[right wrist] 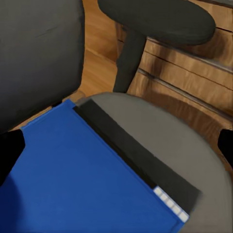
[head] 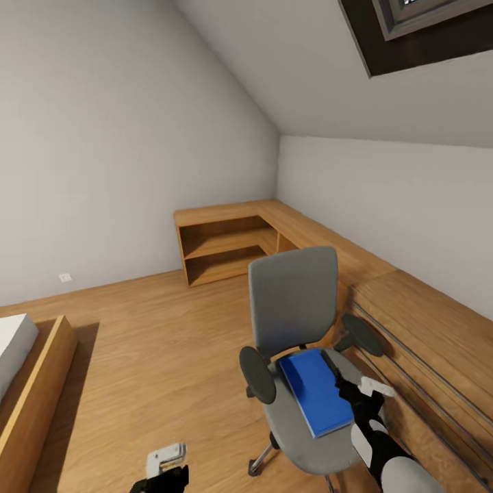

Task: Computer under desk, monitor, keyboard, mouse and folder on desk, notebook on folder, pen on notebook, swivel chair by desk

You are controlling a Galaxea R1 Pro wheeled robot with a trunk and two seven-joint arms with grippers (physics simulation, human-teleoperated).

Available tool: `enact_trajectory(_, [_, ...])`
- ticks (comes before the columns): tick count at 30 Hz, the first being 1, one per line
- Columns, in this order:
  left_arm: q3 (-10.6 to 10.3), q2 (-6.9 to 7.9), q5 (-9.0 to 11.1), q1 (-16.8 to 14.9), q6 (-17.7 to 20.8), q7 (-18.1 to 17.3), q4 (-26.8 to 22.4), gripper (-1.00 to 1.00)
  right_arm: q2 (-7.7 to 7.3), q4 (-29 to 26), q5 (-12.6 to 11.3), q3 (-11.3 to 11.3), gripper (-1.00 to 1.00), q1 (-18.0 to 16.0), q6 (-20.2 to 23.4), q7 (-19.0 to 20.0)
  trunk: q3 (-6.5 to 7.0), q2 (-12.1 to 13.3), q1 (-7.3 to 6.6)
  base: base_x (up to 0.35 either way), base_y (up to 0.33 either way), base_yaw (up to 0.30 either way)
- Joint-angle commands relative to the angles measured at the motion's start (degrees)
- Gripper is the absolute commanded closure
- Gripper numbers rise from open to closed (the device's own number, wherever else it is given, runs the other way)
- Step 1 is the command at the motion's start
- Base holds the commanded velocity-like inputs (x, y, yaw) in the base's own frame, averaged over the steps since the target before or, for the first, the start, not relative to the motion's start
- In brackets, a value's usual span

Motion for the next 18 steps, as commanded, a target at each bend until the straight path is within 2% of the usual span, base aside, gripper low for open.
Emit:
enact_trajectory(1, [-0.1,0.0,1.3,-2.3,2.1,0.5,0.6,-1.0,-0.03,-1.5,0.0,-0.3,-1.0,-1.3,4.9,0.4,-0.25,-0.5,0.23,0.0,0.0,0.0])
enact_trajectory(2, [-0.1,-0.02,1.6,-3.4,3.1,0.5,1.2,-1.0,-0.06,-2.1,-0.4,-0.2,-1.0,-2.0,7.3,0.8,-0.43,-0.9,0.45,0.0,0.0,0.0])
enact_trajectory(3, [-0.1,-0.19,2.2,-5.8,4.8,0.5,2.4,-1.0,-0.25,-3.1,-1.7,-0.2,-1.0,-3.4,11.8,1.8,-0.61,-1.3,0.67,0.0,0.0,0.0])
enact_trajectory(5, [-0.1,-0.62,2.7,-8.4,6.2,0.5,3.8,-1.0,-0.7,-3.8,-3.5,-0.2,-1.0,-4.7,15.5,2.8,-0.97,-2.1,1.11,0.0,0.0,0.0])
enact_trajectory(6, [-0.1,-1.17,3.4,-11.1,7.2,0.6,5.1,-1.0,-1.3,-4.1,-5.6,-0.3,-1.0,-5.9,18.3,3.4,-1.15,-2.5,1.33,0.0,0.0,0.0])
enact_trajectory(7, [-0.1,-1.45,3.8,-12.4,7.5,0.6,5.7,-1.0,-1.65,-4.2,-6.7,-0.3,-1.0,-6.5,19.5,3.7,-1.33,-2.9,1.55,0.0,0.0,0.0])
enact_trajectory(10, [0.0,-2.3,6.6,-18.1,8.6,0.5,7.6,-1.0,-3.45,-4.5,-13.7,-0.2,-1.0,-8.7,25.2,4.5,-1.87,-4.1,2.2,0.0,0.0,0.0])
enact_trajectory(12, [0.0,-2.34,7.9,-19.0,8.7,0.5,7.9,-1.0,-3.98,-4.7,-15.9,-0.2,-1.0,-9.0,27.3,4.8,-2.23,-4.9,2.64,0.0,0.0,0.0])
enact_trajectory(14, [0.1,-2.42,10.1,-19.9,8.8,0.4,8.4,-1.0,-4.9,-4.7,-19.8,-0.2,-1.0,-9.3,31.1,6.2,-2.59,-5.7,3.08,0.0,0.0,0.0])
enact_trajectory(16, [0.0,-2.01,11.2,-20.4,8.4,0.5,8.6,-1.0,-5.54,-4.1,-23.9,-0.1,-1.0,-9.4,34.4,8.8,-2.95,-6.5,3.52,0.0,0.0,0.0])
enact_trajectory(18, [0.0,-1.35,11.3,-20.5,8.4,0.4,8.5,-1.0,-5.72,-4.0,-24.4,0.0,-1.0,-9.4,35.0,9.2,-3.3,-7.3,3.96,0.0,0.0,0.0])
